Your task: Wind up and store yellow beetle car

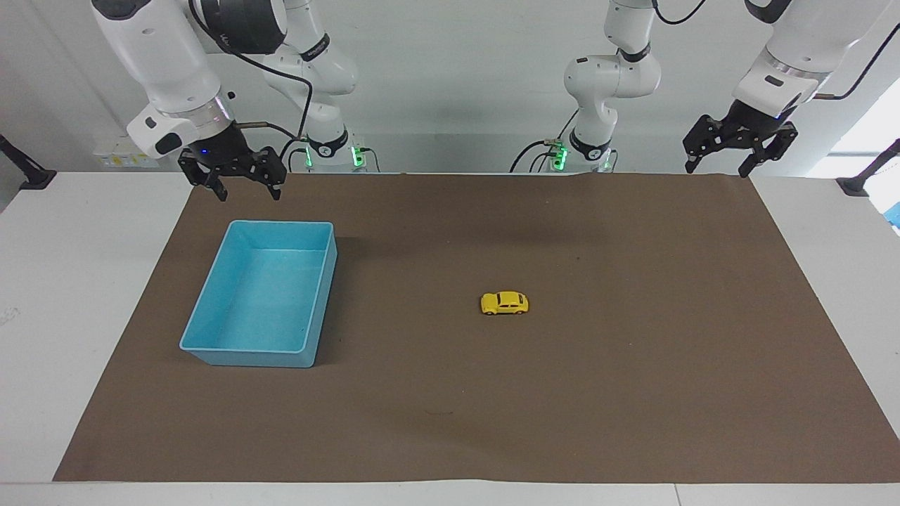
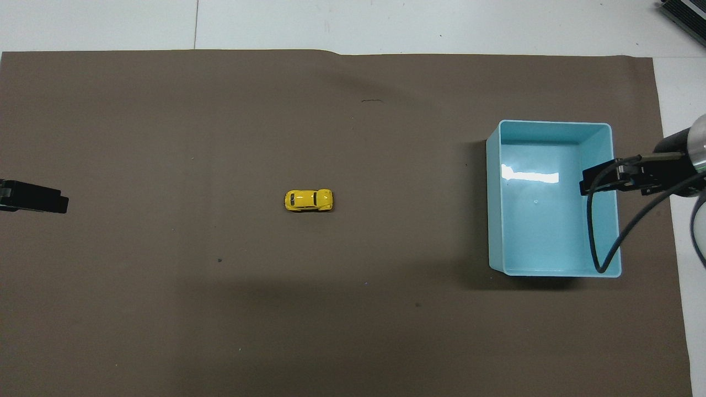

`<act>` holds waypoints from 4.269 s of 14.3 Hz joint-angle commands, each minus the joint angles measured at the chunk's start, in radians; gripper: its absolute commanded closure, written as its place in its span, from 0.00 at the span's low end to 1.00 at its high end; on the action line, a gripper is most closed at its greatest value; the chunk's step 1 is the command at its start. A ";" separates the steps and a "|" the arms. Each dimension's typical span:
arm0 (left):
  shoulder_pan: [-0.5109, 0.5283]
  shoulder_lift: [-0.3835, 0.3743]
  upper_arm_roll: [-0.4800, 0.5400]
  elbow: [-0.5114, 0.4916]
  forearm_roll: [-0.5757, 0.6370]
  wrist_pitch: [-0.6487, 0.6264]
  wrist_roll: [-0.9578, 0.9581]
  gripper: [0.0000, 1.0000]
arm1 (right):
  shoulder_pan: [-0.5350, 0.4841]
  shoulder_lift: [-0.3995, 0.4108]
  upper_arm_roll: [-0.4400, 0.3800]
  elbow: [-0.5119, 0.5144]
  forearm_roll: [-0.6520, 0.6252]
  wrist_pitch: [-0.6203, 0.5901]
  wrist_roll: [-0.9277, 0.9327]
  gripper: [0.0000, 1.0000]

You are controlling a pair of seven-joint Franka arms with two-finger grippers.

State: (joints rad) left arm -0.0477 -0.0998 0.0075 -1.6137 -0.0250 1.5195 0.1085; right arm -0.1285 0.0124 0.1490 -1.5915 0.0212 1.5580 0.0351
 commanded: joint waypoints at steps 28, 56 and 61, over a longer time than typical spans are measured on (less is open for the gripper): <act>0.005 0.000 0.005 -0.005 0.002 0.010 -0.012 0.00 | -0.016 0.003 0.007 0.002 0.006 0.010 -0.020 0.00; -0.313 0.054 -0.003 -0.166 -0.046 0.260 -1.804 0.00 | -0.016 0.003 0.007 0.002 0.006 0.010 -0.020 0.00; -0.403 0.136 -0.003 -0.166 -0.044 0.335 -2.130 0.00 | -0.014 0.003 0.007 0.002 0.006 0.010 -0.020 0.00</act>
State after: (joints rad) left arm -0.4062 0.0119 -0.0121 -1.7673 -0.0602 1.8200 -1.9127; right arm -0.1285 0.0125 0.1490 -1.5915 0.0212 1.5580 0.0351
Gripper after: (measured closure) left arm 0.000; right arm 0.000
